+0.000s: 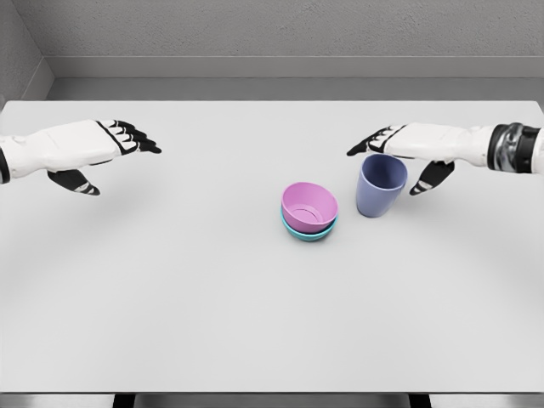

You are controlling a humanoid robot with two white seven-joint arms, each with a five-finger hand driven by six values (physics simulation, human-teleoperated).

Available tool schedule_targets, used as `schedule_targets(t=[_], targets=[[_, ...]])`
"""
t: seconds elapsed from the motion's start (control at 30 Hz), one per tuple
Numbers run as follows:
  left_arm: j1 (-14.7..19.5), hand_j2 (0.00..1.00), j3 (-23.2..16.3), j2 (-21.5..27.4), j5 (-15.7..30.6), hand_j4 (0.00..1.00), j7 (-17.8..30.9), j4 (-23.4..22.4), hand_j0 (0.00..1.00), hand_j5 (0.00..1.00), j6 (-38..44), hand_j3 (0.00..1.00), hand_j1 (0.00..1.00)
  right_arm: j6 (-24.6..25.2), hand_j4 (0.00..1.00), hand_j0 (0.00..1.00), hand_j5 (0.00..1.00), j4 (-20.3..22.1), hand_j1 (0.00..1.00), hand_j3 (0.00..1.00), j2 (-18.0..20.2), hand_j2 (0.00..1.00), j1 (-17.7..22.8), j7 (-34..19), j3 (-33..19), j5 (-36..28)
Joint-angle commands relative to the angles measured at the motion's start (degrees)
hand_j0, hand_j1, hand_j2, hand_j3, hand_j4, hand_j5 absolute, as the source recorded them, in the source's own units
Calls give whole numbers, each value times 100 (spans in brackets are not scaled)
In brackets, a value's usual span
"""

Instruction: Stacking bowl and cup with both arms

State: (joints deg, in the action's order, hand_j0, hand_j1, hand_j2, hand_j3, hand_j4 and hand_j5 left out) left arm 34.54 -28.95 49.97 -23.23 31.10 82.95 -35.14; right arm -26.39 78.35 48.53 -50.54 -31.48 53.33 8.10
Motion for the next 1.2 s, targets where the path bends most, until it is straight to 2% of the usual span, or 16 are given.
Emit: schedule_targets(t=[0.0,0.2,0.3,0.63,0.73,0.77,1.17], targets=[[0,100,3,4,21,100,2,1,100,100,14,100,100,11,100,100,100,-39,100,100,-28,100,0,2,29,-28],[-9,100,-6,48,21,100,2,1,100,100,14,100,100,11,100,100,100,-145,100,100,-89,100,0,2,37,-28],[0,100,3,48,21,100,2,-87,100,100,14,100,100,11,100,100,100,-215,100,100,-116,100,-62,2,213,-28],[-44,100,109,13,29,100,2,-95,100,100,14,100,100,11,100,100,100,-224,100,100,-151,100,-97,11,363,-28],[-53,100,109,-13,29,100,2,-86,100,100,14,100,100,-15,70,70,70,-215,70,70,-151,70,-97,11,398,-11],[-53,100,117,-13,29,100,2,-78,100,100,14,100,100,-24,68,68,68,-215,68,68,-151,68,-97,11,398,-11],[-88,100,117,4,29,100,2,-69,100,100,14,100,100,-15,68,68,68,-206,68,68,-142,68,-185,11,345,-2]])
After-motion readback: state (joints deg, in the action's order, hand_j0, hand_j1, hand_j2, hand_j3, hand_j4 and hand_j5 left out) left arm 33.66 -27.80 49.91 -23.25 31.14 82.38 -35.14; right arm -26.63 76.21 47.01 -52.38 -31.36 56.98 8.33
